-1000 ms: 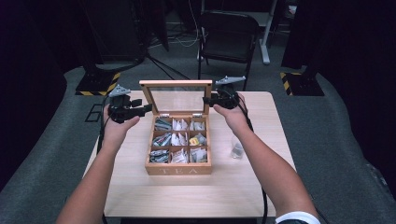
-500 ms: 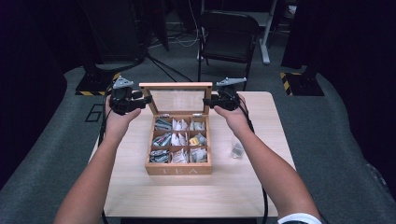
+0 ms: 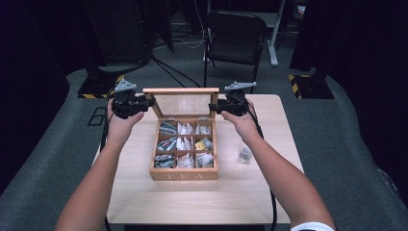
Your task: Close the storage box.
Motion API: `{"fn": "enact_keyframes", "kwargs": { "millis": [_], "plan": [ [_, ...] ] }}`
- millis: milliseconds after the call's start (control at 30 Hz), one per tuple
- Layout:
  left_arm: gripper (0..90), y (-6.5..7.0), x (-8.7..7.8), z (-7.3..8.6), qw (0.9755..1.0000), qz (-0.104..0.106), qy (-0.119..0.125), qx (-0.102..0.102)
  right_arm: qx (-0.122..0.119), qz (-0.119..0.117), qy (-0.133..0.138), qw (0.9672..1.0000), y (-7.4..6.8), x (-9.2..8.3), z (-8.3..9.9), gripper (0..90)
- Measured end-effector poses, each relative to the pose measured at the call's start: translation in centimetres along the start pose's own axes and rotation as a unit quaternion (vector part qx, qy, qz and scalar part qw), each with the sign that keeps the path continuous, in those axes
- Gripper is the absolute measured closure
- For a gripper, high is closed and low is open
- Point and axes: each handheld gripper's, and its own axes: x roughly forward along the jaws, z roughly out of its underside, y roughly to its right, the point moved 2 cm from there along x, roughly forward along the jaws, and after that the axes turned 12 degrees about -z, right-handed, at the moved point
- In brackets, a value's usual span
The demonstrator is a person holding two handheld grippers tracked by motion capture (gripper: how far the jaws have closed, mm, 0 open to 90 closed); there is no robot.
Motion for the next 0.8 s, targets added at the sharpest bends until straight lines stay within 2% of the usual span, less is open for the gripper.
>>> {"fn": "enact_keyframes", "kwargs": {
  "millis": [167,500,633,800],
  "plan": [
    [62.8,0.1,-0.2,0.0,0.9999,-0.002,-0.003,0.011,-0.002,0.004,-0.002,1.0000,-0.5,-0.4,-0.2,52.9],
    [62.7,0.2,-0.5,0.4,0.9999,0.001,-0.001,0.012,-0.022,0.016,0.004,0.9996,-1.7,-1.5,-1.2,51.8],
    [62.6,0.3,-0.6,0.5,0.9999,0.003,-0.003,0.016,-0.023,0.017,0.002,0.9996,-2.1,-2.0,-1.4,51.9],
    [62.6,0.4,-0.7,0.6,0.9998,0.001,-0.005,0.018,-0.036,0.016,0.000,0.9992,-2.7,-2.5,-2.0,53.0]
  ]
}}
